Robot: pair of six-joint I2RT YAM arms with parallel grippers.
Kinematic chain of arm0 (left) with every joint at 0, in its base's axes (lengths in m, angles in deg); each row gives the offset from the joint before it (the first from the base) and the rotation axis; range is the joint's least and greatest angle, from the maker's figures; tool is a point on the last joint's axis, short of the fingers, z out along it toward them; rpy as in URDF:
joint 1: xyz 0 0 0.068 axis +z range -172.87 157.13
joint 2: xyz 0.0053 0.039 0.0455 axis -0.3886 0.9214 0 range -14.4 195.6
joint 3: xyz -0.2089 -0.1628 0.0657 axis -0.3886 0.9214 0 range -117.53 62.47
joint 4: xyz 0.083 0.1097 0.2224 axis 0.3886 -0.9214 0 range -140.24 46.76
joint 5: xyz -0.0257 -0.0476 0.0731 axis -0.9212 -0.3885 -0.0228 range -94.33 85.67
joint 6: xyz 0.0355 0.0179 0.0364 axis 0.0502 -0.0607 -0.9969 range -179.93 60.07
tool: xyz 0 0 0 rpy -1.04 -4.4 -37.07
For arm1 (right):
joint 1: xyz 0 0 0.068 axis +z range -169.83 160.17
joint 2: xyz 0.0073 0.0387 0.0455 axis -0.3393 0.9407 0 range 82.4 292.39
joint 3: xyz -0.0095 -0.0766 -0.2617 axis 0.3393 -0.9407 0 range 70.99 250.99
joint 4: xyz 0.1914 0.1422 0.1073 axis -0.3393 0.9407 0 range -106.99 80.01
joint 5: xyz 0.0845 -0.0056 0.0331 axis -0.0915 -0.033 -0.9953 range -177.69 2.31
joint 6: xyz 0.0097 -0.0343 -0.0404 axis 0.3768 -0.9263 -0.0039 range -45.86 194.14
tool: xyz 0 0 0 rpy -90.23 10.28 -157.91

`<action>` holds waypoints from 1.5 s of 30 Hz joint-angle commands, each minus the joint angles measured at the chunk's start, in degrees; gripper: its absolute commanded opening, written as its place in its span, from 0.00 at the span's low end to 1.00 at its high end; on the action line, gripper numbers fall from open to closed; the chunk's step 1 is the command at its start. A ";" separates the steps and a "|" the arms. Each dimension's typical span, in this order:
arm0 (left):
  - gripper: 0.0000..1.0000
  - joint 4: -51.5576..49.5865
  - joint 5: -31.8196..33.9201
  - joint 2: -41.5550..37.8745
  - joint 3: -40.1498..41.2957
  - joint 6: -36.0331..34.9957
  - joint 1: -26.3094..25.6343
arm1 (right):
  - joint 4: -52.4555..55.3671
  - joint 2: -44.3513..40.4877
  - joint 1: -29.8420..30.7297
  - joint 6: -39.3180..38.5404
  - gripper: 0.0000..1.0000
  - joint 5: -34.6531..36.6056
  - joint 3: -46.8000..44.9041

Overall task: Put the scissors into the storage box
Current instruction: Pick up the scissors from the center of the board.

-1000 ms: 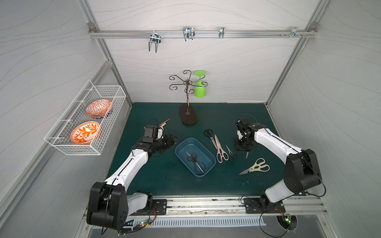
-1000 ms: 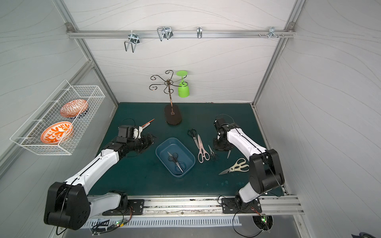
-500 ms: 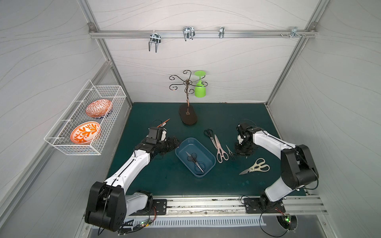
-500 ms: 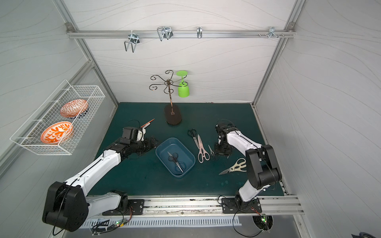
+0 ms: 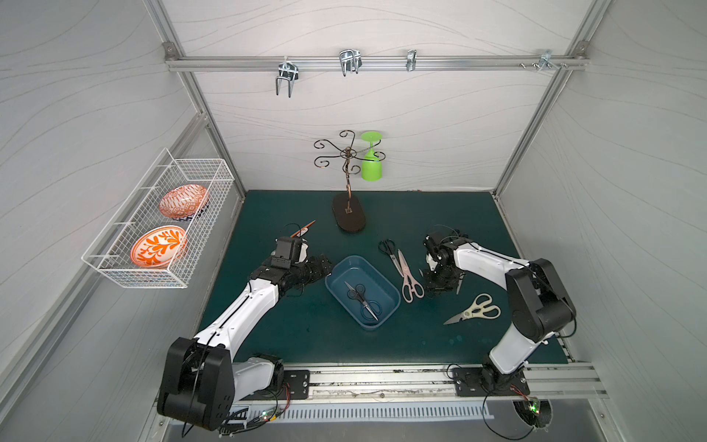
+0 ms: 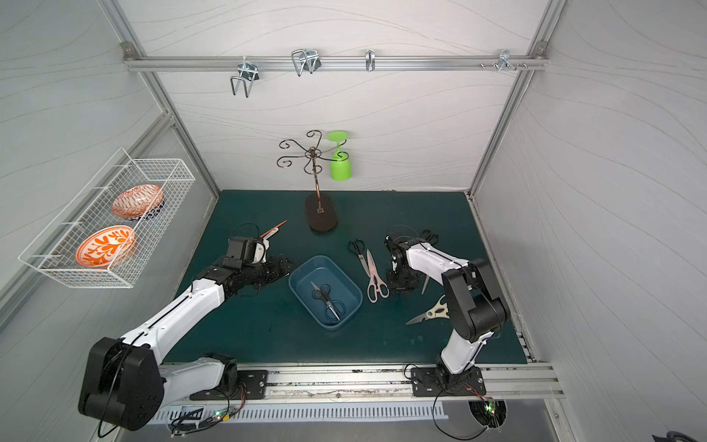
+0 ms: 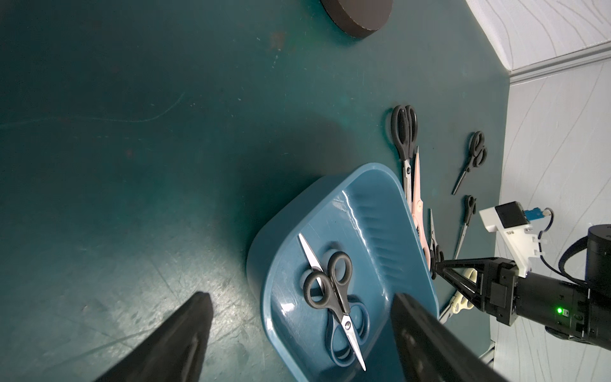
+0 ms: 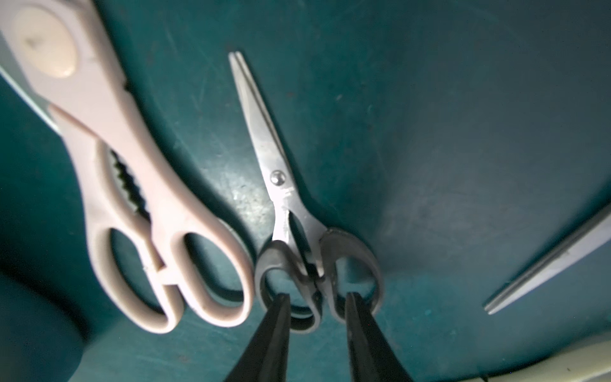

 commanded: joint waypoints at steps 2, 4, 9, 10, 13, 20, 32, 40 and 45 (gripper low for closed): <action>0.89 0.73 0.95 -1.23 -0.59 -1.13 0.04 | -0.14 0.20 0.11 -0.12 0.33 1.32 -0.11; 0.89 0.51 1.11 -1.12 -0.60 -1.13 0.01 | 0.42 -0.68 0.06 0.17 0.33 2.02 0.15; 0.89 0.53 1.23 -1.13 -0.54 -1.13 0.06 | 1.92 -2.64 -2.07 0.71 0.33 4.69 0.32; 0.89 0.67 1.21 -1.03 -0.59 -1.05 0.06 | 1.93 -2.46 -3.20 0.89 0.33 3.94 0.28; 0.89 0.69 1.12 -1.01 -0.51 -1.04 0.02 | 0.86 -2.24 -4.93 0.75 0.33 2.23 -0.22; 0.89 1.06 1.32 -1.21 -0.25 -0.95 0.02 | -0.22 -0.76 -4.87 1.02 0.32 1.47 -0.46; 0.89 1.09 1.83 -1.37 -0.06 -0.86 0.04 | -1.49 0.28 -4.25 1.78 0.30 0.85 -2.34; 0.89 1.15 2.05 -1.52 -0.07 -0.86 -0.01 | -1.95 1.79 -3.83 2.48 0.27 0.67 -2.80; 0.89 1.00 2.37 -1.97 -0.06 -0.86 0.05 | -2.25 2.57 -3.84 3.82 0.26 0.72 -2.95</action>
